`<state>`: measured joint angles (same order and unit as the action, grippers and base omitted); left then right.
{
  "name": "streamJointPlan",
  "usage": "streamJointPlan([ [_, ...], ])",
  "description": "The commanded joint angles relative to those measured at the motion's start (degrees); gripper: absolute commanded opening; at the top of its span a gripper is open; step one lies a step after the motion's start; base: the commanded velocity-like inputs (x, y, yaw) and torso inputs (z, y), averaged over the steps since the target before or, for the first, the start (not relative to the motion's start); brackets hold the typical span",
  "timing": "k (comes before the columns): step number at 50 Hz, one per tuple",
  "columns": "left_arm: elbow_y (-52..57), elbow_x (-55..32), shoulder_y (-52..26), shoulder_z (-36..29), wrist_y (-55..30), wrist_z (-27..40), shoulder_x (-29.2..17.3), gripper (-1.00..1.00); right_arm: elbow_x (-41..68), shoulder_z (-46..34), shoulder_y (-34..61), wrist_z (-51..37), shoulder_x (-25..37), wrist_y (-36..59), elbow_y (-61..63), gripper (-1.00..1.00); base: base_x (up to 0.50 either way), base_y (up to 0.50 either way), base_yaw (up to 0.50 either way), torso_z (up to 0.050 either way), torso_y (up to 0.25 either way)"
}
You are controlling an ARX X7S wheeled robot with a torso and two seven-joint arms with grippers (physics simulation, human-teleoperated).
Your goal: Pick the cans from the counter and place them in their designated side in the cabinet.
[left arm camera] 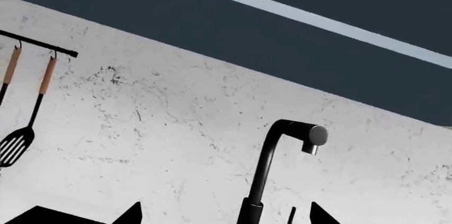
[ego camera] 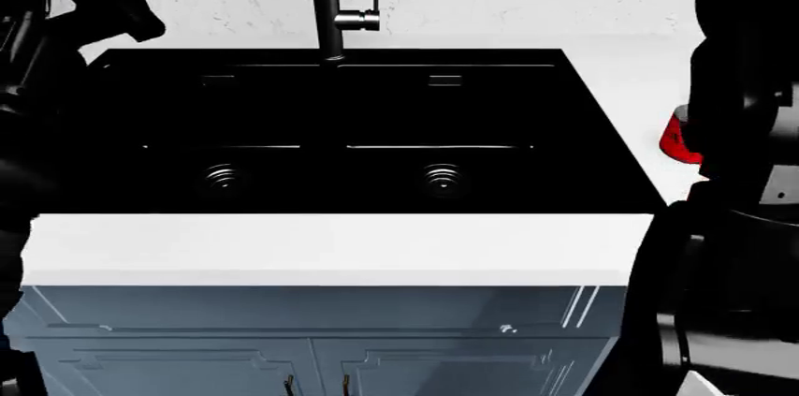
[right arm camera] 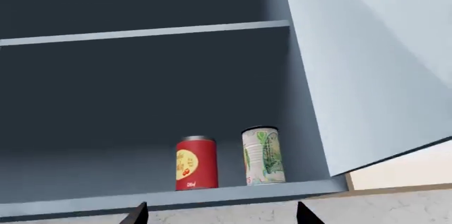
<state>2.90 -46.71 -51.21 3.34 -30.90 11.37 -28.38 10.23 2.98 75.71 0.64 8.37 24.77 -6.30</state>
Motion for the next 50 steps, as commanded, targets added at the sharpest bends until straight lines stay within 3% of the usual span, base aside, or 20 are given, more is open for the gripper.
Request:
streamJointPlan([
  [1, 4.2, -2.4, 8.0, 3.3, 2.3, 2.6, 2.8, 1.00, 2.1, 1.9, -9.7, -1.9, 1.0, 6.3, 11.0, 1.00, 0.00, 0.00, 0.00, 0.000, 0.000],
  [15, 8.5, -4.5, 15.2, 3.7, 0.3, 5.8, 3.7, 1.00, 3.2, 1.3, -23.7, -3.3, 0.5, 10.3, 17.6, 1.00, 0.00, 0.00, 0.00, 0.000, 0.000],
  [25, 8.4, 1.3, 19.3, -0.4, 2.4, 5.6, 4.2, 1.00, 4.4, 2.5, -33.9, -3.2, -0.1, 8.0, 17.1, 1.00, 0.00, 0.00, 0.00, 0.000, 0.000],
  [40, 7.4, 5.3, 20.9, -3.1, 4.4, 5.5, 4.7, 1.00, 6.0, 3.6, -38.9, -3.3, -0.2, 7.0, 16.1, 1.00, 0.00, 0.00, 0.00, 0.000, 0.000],
  [50, 7.3, 5.6, 20.8, -3.6, 4.4, 5.5, 4.6, 1.00, 7.0, 3.7, -39.3, -3.8, 0.0, 7.8, 16.2, 1.00, 0.00, -0.41, 0.00, 0.000, 0.000],
])
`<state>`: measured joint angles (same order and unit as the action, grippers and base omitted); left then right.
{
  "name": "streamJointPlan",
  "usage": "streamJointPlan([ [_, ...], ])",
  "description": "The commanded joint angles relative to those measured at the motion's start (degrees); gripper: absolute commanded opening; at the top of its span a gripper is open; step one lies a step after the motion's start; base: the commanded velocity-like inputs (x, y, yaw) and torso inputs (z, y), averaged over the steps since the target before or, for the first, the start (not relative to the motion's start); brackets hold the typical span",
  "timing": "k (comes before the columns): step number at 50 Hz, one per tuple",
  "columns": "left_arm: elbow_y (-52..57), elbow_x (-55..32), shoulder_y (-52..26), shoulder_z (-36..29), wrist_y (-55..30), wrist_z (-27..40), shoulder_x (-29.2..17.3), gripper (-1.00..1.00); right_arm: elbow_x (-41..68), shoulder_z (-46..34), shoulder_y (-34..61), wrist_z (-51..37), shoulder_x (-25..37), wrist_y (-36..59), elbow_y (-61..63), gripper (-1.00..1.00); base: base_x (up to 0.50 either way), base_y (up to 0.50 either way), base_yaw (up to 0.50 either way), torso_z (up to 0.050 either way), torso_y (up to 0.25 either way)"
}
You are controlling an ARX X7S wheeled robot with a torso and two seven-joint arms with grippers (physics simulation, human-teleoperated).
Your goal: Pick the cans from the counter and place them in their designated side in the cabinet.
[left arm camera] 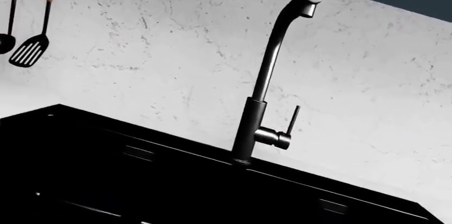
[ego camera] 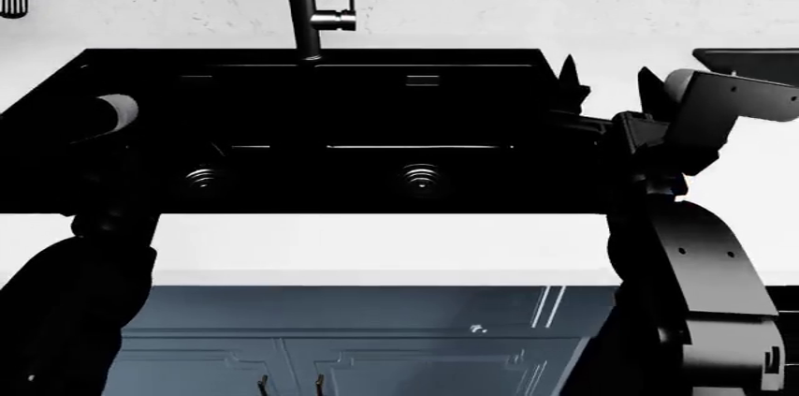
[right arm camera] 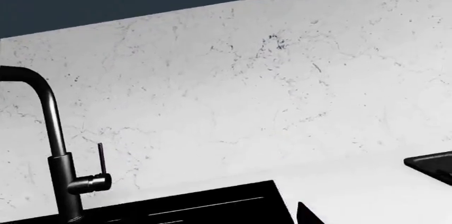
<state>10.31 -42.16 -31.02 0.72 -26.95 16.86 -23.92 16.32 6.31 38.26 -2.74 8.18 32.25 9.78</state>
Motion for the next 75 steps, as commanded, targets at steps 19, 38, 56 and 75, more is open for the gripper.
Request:
streamJointPlan([
  [19, 0.2, 0.8, 1.0, -1.0, 0.7, 0.2, -0.1, 1.00, 1.9, 0.1, -2.1, -1.3, 0.7, 0.6, 0.6, 1.00, 0.00, -0.50, 0.00, 0.000, 0.000],
  [38, 0.9, 0.2, 1.2, -0.6, 0.7, 0.6, -0.4, 1.00, 1.6, -2.6, -1.5, -1.8, 1.4, 2.0, -1.0, 1.00, 0.05, -0.24, 0.00, 0.000, 0.000],
  [56, 0.7, 0.2, 1.6, -0.9, 1.1, 0.6, -0.3, 1.00, 0.5, -7.3, -2.1, -1.4, 4.7, 9.3, -1.1, 1.00, 0.00, 0.00, 0.00, 0.000, 0.000],
  [75, 0.3, 0.0, 1.9, -0.9, 1.5, 0.5, -0.3, 1.00, 1.9, -8.6, -0.4, -0.8, 5.3, 13.4, -3.1, 1.00, 0.00, 0.00, 0.00, 0.000, 0.000],
])
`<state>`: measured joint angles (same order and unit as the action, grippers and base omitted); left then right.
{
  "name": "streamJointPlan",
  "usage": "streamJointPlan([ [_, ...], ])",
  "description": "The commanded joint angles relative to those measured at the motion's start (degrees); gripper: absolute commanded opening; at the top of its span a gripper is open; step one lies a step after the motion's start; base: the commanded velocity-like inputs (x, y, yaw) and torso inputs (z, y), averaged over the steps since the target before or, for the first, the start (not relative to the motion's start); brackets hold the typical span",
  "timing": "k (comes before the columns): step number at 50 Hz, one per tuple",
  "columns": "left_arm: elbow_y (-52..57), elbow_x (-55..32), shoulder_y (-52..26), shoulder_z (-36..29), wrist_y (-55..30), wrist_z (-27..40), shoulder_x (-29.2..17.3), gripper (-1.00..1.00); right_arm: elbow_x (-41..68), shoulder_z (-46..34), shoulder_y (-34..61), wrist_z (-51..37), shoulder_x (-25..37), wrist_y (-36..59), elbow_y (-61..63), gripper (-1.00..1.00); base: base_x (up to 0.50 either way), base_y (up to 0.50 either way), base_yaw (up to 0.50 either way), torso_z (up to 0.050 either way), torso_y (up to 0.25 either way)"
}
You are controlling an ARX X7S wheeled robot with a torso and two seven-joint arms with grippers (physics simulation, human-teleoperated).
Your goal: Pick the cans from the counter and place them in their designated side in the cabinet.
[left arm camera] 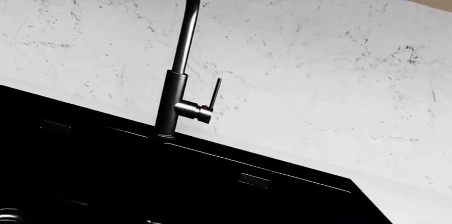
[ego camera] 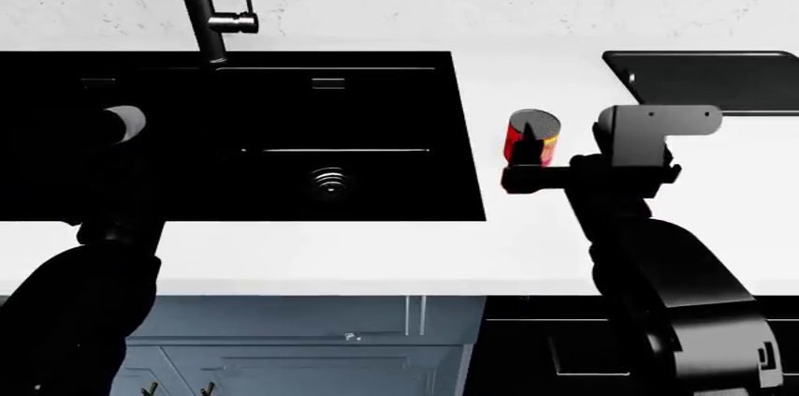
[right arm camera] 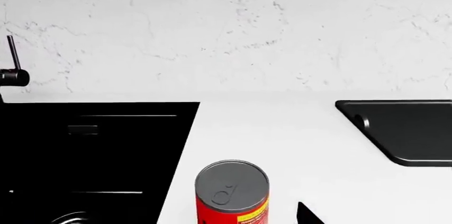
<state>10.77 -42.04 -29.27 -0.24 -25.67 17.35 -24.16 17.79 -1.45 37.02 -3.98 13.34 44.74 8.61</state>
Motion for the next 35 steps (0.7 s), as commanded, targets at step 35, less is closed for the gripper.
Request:
streamJointPlan([
  [35, -0.3, -0.3, 0.2, 0.3, 0.5, 0.6, -0.5, 1.00, -2.2, -4.2, 5.3, 2.2, -0.1, -7.3, -16.5, 1.00, 0.00, 0.00, 0.00, 0.000, 0.000],
])
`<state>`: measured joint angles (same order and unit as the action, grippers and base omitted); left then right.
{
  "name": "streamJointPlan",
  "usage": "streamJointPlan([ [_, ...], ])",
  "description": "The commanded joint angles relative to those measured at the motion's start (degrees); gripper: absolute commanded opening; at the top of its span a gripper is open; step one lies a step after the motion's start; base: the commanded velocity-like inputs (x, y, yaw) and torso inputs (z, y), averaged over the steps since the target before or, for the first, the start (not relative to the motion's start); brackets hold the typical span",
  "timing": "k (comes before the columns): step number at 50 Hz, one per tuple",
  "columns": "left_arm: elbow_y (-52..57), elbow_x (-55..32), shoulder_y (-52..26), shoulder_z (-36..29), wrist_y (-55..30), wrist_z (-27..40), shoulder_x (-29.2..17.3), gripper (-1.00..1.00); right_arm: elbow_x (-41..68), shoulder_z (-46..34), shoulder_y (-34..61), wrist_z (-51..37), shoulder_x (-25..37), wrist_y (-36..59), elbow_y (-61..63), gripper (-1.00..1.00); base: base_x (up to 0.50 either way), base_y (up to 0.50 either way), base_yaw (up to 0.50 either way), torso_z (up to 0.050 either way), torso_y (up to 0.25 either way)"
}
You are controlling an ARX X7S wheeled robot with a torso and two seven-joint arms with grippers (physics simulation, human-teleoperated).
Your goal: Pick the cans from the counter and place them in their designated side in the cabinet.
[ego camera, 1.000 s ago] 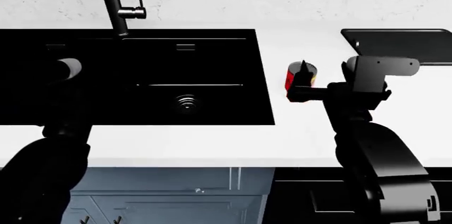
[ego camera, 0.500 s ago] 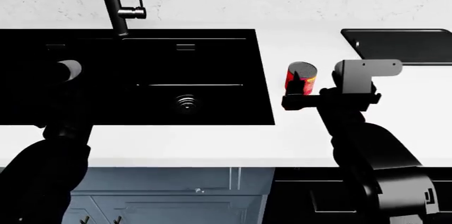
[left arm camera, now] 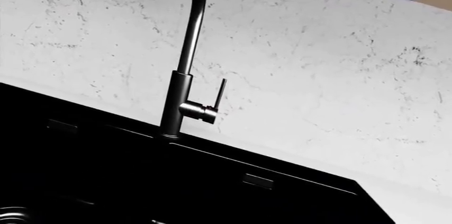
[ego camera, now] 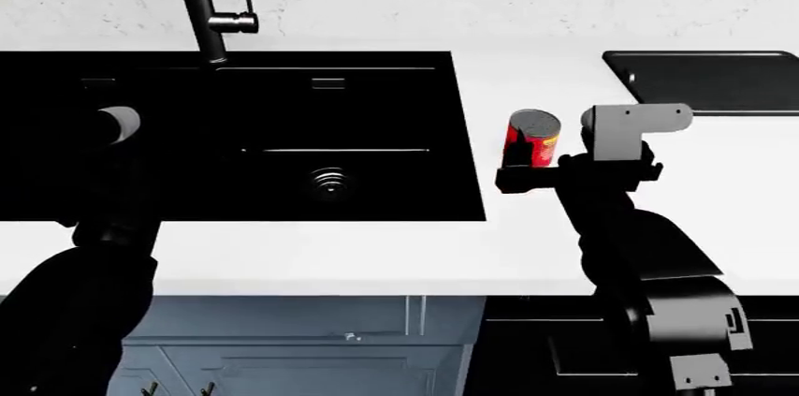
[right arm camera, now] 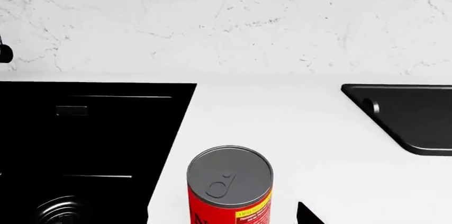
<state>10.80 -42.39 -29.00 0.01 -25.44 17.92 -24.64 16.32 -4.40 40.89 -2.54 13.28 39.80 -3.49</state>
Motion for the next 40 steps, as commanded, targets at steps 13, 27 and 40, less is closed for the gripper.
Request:
streamJointPlan([
  [13, -0.7, 0.2, 0.1, -0.1, 0.4, 0.1, -0.1, 1.00, -2.1, -2.6, 3.1, 1.1, -0.3, -5.6, -11.0, 1.00, 0.00, 0.00, 0.00, 0.000, 0.000],
  [27, -1.3, 0.4, -0.5, -0.2, 0.6, 0.4, -0.1, 1.00, -3.4, -4.1, 5.8, 2.0, -1.2, -10.4, -19.2, 1.00, 0.00, 0.00, 0.00, 0.000, 0.000],
  [40, -1.7, 0.5, -0.5, -0.3, 0.8, 0.4, -0.2, 1.00, -3.6, -4.7, 8.3, 2.9, -1.7, -13.2, -24.6, 1.00, 0.00, 0.00, 0.00, 0.000, 0.000],
])
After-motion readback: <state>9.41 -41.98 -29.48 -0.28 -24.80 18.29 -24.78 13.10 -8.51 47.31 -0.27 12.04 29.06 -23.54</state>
